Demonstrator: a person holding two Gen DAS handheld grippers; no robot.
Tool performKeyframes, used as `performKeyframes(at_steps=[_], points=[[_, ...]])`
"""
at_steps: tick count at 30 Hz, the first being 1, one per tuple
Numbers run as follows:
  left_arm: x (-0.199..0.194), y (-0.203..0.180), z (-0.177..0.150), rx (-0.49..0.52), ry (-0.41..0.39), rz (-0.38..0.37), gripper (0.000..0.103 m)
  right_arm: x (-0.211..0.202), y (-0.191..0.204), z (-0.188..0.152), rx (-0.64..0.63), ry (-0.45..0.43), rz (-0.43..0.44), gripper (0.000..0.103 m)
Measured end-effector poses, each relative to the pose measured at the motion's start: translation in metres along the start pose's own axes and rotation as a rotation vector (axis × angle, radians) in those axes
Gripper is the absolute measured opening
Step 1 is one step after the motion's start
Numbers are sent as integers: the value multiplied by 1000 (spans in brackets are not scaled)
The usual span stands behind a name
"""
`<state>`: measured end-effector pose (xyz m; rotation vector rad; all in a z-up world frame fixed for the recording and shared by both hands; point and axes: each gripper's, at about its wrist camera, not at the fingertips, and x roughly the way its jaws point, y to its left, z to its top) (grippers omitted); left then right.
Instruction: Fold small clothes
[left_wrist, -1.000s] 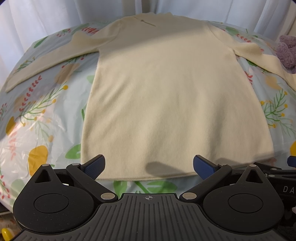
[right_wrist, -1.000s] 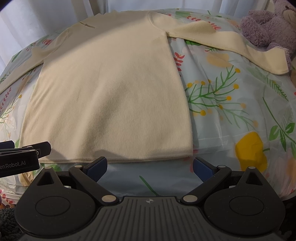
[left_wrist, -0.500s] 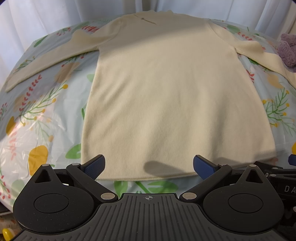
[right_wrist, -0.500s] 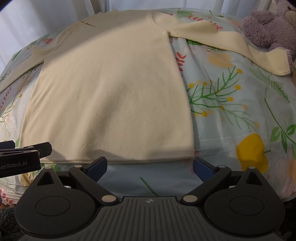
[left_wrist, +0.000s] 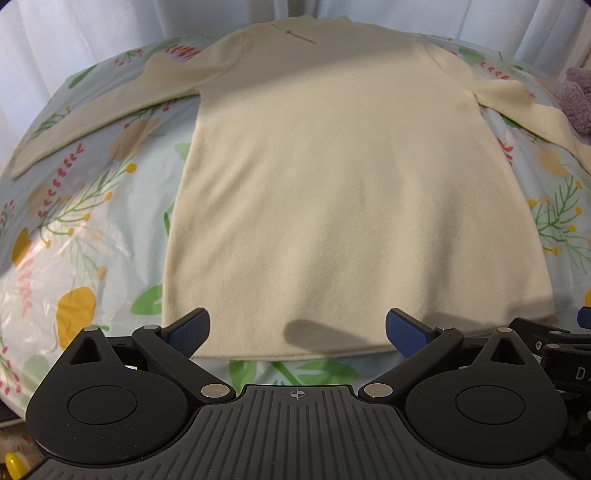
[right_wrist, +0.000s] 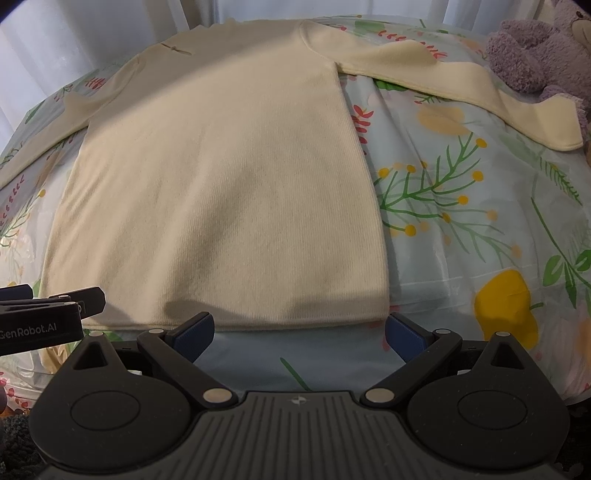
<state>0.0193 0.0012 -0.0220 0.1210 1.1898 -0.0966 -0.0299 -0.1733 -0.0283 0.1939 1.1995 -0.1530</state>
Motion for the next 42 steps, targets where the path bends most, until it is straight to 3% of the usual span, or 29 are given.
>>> performKeyframes(at_steps=[12, 16, 19, 20, 22, 25, 27, 30, 32, 35, 38, 42], points=[[9, 3, 7, -20, 38, -1, 103, 6, -11, 8, 34, 4, 78, 99], [12, 4, 15, -30, 42, -4, 103, 1, -35, 21, 108, -64, 150, 99], [17, 5, 26, -48, 24, -18, 103, -13, -75, 31, 215, -306, 172, 99], [19, 5, 30, -57, 6, -26, 103, -19, -97, 33, 257, -458, 162, 99], [22, 6, 38, -85, -49, -37, 103, -20, -129, 36, 317, -609, 121, 99], [33, 7, 49, -144, -125, -46, 103, -6, -200, 59, 480, -612, 58, 99], [42, 9, 55, -185, -161, -31, 103, 8, -245, 68, 604, -608, 63, 98], [58, 11, 63, -237, -166, -22, 103, 31, -310, 75, 743, -644, 54, 84], [68, 12, 67, -273, -145, -25, 103, 46, -342, 81, 803, -654, 64, 67], [77, 16, 69, -327, -128, -24, 103, 70, -375, 89, 873, -629, 29, 55], [82, 17, 70, -362, -116, -9, 103, 84, -393, 89, 910, -632, 32, 55], [86, 11, 71, -326, -117, 25, 103, 94, -409, 89, 900, -695, 45, 55]])
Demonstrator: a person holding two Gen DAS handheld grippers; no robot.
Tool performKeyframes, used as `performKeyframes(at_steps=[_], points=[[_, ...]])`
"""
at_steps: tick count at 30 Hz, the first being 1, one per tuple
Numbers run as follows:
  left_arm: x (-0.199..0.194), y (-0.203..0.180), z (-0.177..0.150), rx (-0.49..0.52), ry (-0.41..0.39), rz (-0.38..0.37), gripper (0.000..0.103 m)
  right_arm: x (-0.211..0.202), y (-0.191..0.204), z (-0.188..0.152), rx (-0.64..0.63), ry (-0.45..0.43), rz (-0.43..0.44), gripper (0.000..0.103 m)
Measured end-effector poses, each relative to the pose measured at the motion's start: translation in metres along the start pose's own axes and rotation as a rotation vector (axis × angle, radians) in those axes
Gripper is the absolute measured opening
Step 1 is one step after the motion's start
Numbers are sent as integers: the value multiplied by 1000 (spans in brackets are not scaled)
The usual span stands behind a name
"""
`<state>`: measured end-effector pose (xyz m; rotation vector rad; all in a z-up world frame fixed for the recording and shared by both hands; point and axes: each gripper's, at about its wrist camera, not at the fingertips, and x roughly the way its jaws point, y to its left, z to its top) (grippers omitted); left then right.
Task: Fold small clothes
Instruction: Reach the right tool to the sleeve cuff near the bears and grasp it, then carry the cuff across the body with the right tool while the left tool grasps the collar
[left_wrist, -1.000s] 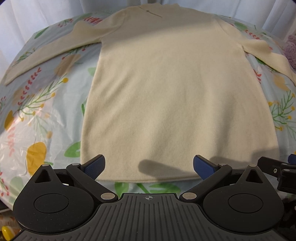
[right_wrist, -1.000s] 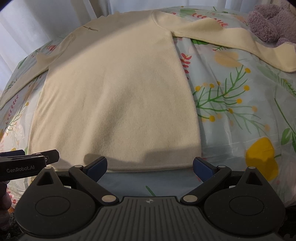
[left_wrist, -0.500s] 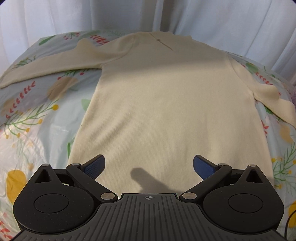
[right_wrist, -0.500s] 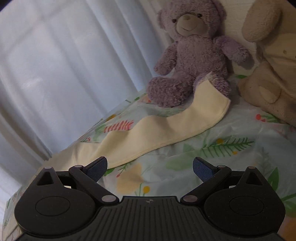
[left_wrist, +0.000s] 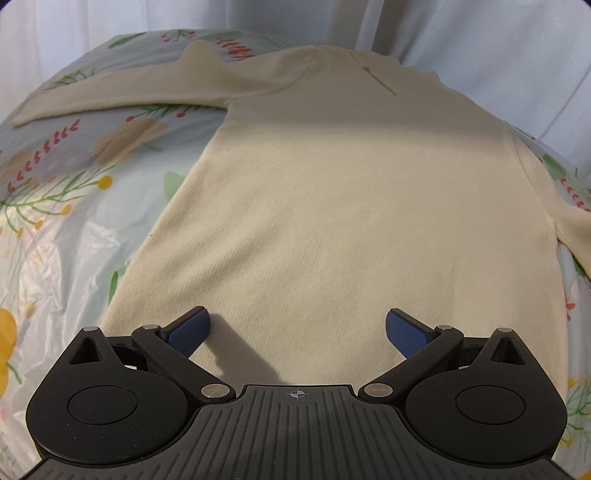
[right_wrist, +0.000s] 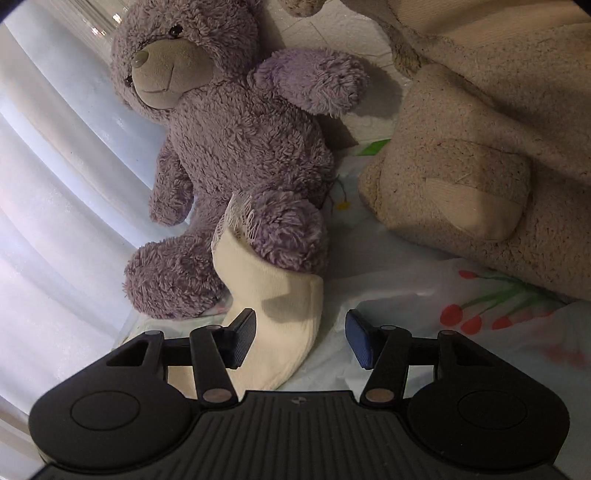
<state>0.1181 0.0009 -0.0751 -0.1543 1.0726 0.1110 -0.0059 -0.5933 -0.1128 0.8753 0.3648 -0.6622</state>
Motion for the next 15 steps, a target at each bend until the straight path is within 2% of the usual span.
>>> performKeyframes(at_steps=[1, 2, 3, 4, 5, 10, 13, 15], points=[[1, -2, -1, 19, -2, 7, 103, 3, -3, 1, 2, -5, 17, 53], [2, -4, -2, 36, -4, 15, 103, 6, -4, 1, 4, -2, 31, 38], [2, -6, -3, 55, -3, 22, 103, 8, -3, 0, -3, 12, 46, 29], [2, -7, -4, 70, -1, 26, 103, 8, -1, -2, -17, 23, 43, 10], [1, -8, -5, 79, 1, 26, 103, 6, 4, -4, -53, 29, 30, 8], [3, -5, -2, 99, 9, 12, 103, -16, 42, -10, -208, -31, 28, 7], [2, -6, 2, 126, 17, -5, 103, -32, 86, -17, -268, -45, 93, 7], [-2, -2, 11, 99, 16, -92, 103, -47, 130, -32, -339, -37, 179, 7]])
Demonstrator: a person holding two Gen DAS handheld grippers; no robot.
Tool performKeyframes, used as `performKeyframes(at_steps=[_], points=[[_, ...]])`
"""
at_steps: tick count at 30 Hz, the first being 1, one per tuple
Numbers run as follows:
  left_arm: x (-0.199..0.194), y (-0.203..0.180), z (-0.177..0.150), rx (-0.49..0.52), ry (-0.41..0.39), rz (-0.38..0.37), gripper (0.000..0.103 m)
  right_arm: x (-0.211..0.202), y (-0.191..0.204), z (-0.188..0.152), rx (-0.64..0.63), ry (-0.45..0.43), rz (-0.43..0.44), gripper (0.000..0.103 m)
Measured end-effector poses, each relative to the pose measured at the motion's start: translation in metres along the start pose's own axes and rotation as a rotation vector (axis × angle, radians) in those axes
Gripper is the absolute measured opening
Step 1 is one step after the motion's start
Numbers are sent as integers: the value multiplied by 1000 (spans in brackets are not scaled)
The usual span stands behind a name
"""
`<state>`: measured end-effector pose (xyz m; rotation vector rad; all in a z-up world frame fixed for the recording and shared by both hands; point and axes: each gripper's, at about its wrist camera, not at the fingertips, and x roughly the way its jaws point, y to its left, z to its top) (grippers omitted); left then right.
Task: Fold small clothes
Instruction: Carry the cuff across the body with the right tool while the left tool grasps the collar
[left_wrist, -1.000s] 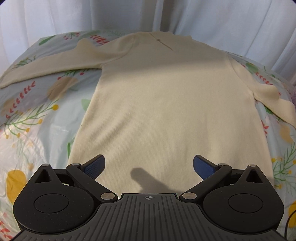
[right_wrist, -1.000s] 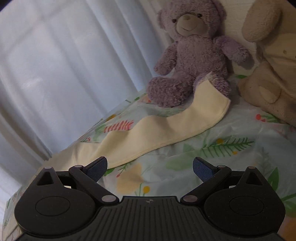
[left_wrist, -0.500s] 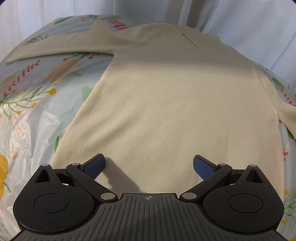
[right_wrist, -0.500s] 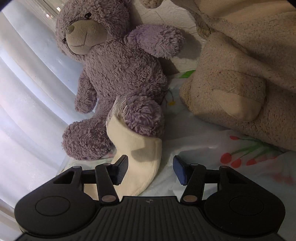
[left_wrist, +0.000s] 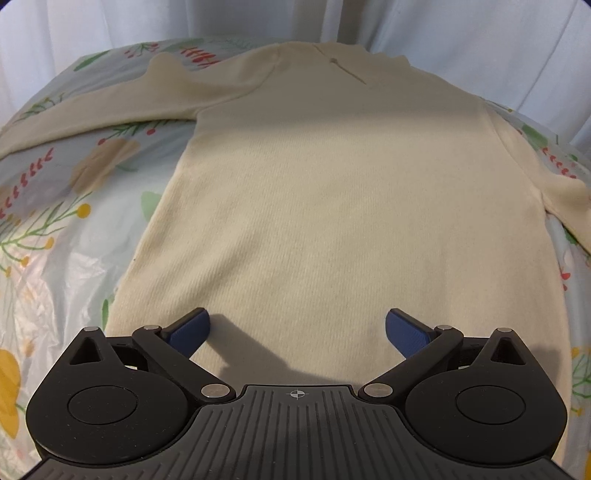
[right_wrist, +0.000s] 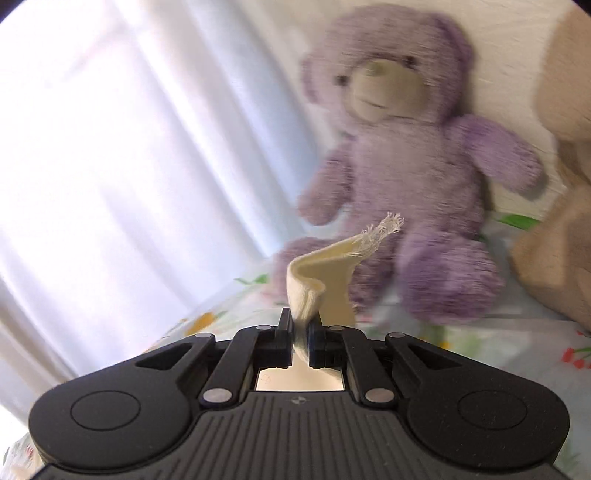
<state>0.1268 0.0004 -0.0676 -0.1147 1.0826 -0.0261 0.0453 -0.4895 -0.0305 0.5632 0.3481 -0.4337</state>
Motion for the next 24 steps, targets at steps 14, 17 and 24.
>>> performKeyframes(at_steps=[14, 17, 24], points=[[15, 8, 98, -90, -82, -473, 89, 39, 222, -167, -330, 397, 469, 33], [40, -3, 108, -96, -27, -506, 89, 26, 197, -165, -248, 403, 426, 36], [92, -41, 129, -51, 92, -561, 56, 11, 138, -144, -99, 377, 282, 35]])
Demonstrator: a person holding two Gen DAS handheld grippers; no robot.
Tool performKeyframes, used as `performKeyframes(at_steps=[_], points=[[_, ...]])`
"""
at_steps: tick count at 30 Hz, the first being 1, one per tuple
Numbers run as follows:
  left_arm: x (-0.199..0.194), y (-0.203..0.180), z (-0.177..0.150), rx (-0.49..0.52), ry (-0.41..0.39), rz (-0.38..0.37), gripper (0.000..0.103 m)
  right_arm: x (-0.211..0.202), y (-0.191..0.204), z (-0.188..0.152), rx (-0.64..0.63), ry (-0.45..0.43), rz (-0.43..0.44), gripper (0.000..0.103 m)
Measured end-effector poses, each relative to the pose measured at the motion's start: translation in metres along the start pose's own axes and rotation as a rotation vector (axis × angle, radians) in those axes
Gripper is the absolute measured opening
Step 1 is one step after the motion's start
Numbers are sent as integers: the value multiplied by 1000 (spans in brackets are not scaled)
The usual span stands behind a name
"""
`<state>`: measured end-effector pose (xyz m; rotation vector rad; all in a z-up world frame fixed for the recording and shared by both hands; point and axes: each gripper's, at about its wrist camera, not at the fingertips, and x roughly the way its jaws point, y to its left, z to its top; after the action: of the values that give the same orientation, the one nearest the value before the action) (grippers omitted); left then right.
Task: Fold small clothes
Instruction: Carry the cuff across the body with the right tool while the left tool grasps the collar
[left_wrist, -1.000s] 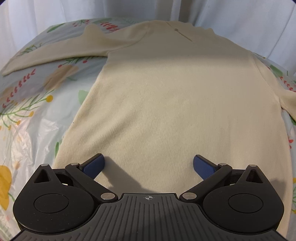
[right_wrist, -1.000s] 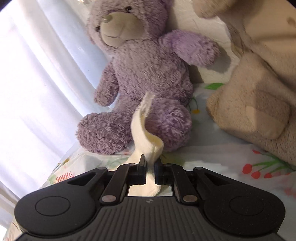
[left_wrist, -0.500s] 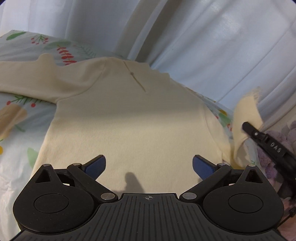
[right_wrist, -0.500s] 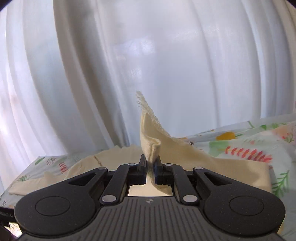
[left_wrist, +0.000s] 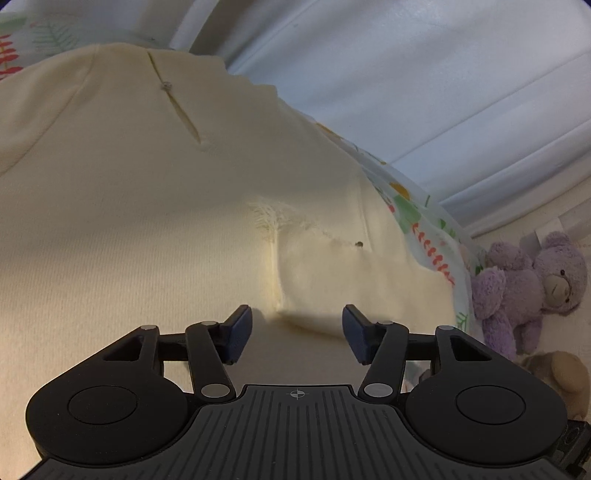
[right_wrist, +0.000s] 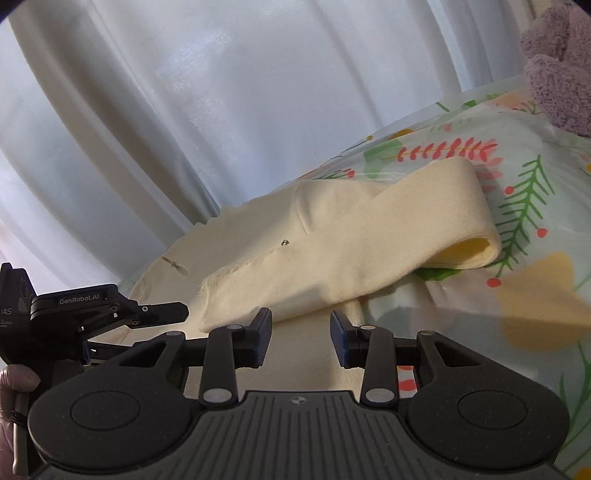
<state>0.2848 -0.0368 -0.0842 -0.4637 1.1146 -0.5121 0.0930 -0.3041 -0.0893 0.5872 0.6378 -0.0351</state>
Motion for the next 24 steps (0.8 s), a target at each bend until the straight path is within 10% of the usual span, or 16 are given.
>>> performKeyframes(at_steps=[8, 16, 24], points=[[38, -14, 16, 52, 54, 11, 9, -2, -21, -3, 59, 17, -49, 31], [-23, -6, 34, 67, -108, -18, 8, 10, -18, 11, 51, 14, -42, 29], [-66, 69, 40, 74, -220, 298, 9, 37, -15, 25, 102, 39, 18, 29]])
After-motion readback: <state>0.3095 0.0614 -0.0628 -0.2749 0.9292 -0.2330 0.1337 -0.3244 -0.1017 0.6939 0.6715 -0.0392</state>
